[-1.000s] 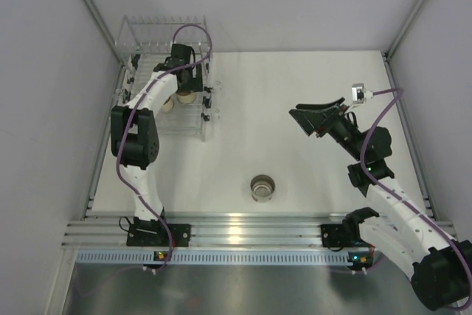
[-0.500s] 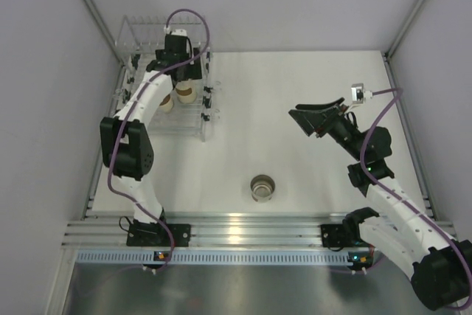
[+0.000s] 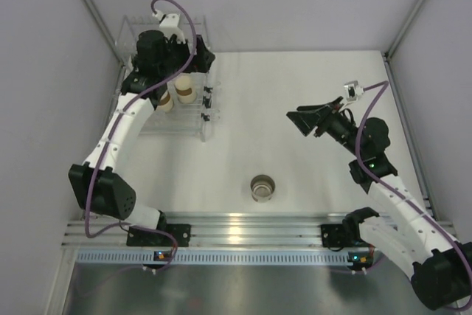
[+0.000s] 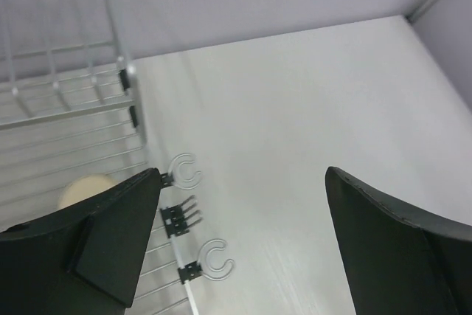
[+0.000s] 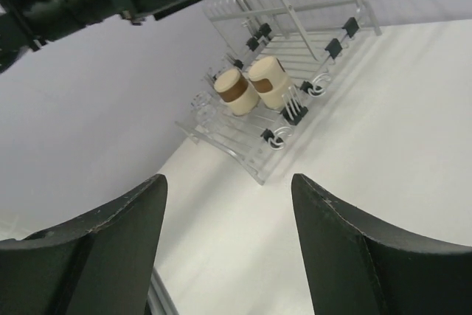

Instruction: Load the cups into the dish rack

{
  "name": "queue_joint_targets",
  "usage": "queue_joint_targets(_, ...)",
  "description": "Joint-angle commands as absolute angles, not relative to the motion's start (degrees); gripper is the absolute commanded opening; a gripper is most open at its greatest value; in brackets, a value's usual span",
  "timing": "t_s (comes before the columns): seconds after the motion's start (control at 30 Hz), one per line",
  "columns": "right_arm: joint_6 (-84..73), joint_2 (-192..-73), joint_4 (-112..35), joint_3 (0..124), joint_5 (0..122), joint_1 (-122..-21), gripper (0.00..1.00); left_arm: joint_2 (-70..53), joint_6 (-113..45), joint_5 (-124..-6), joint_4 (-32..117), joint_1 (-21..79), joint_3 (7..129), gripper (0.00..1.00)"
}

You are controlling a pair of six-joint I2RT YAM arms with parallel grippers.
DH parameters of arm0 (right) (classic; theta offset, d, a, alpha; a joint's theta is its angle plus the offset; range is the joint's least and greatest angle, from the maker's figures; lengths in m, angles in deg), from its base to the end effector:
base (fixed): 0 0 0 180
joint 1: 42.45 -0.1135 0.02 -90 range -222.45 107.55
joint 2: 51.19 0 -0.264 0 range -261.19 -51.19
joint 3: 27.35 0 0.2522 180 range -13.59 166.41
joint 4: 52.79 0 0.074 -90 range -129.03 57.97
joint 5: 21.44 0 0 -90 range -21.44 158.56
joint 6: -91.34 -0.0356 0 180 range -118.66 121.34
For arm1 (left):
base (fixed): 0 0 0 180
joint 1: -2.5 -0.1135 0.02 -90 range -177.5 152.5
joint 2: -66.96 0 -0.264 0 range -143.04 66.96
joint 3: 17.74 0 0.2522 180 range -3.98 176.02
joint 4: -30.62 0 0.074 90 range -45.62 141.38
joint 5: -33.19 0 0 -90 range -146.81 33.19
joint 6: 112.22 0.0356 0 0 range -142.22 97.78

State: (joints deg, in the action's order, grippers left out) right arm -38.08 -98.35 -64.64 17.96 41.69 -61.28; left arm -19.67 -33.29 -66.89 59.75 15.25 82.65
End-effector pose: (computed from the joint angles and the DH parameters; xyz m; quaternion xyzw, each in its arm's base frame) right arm 0.1810 0.0787 0.3173 -0.0634 0.6469 0.4931 0.5782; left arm 0.3445 -0.0843 0.4081 0.0649 0.7914 -0.1930 0.5764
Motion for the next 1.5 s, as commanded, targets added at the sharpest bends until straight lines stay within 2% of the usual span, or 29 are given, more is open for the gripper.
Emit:
queue_joint_targets(0.0,-29.7,-97.1,-55.2,23.0,43.9,-60.6,0.69,-12.9,-34.5,-85.2,54.4,15.4,79.1,0.98)
queue_joint_targets(0.07,-26.6,-95.8,-49.6,23.6,46.8,-60.9,0.79,-9.5,-34.8,-88.4,52.5,15.4,75.5,0.98)
queue_joint_targets(0.2,-23.4,-94.4,-42.6,23.9,51.0,-64.0,0.83,-2.4,-38.6,-92.7,42.1,15.4,62.3,0.98)
queue_joint_targets(0.27,-22.4,-95.5,-39.2,23.7,55.2,-66.2,0.83,-1.4,-38.3,-93.0,41.4,15.4,60.1,0.98)
queue_joint_targets(0.5,-24.4,-100.8,-30.6,22.6,72.1,-85.0,0.80,-2.7,-41.8,-94.2,39.3,15.4,58.7,0.98)
queue_joint_targets(0.67,-28.1,-101.0,-25.2,21.5,79.5,-91.4,0.79,-0.5,-42.0,-94.1,38.3,15.4,58.2,0.98)
queue_joint_targets(0.83,-30.2,-102.3,-21.3,21.7,82.1,-96.0,0.78,0.2,-41.9,-94.0,38.3,15.4,58.0,0.98)
queue_joint_targets(1.13,-34.4,-107.1,-23.2,20.2,83.1,-101.7,0.77,-0.2,-42.2,-93.5,38.3,15.4,57.9,0.98)
queue_joint_targets(1.33,-35.7,-110.8,-23.3,20.8,84.8,-104.5,0.72,-0.3,-42.2,-93.5,38.3,15.4,57.9,0.98)
queue_joint_targets(1.43,-35.9,-111.7,-23.2,20.8,85.3,-105.1,0.63,-0.4,-42.1,-93.5,38.3,15.4,58.0,0.98)
queue_joint_targets(1.47,-36.1,-111.7,-23.0,20.8,85.4,-105.3,0.56,-0.4,-42.1,-93.5,38.3,15.4,57.9,0.98)
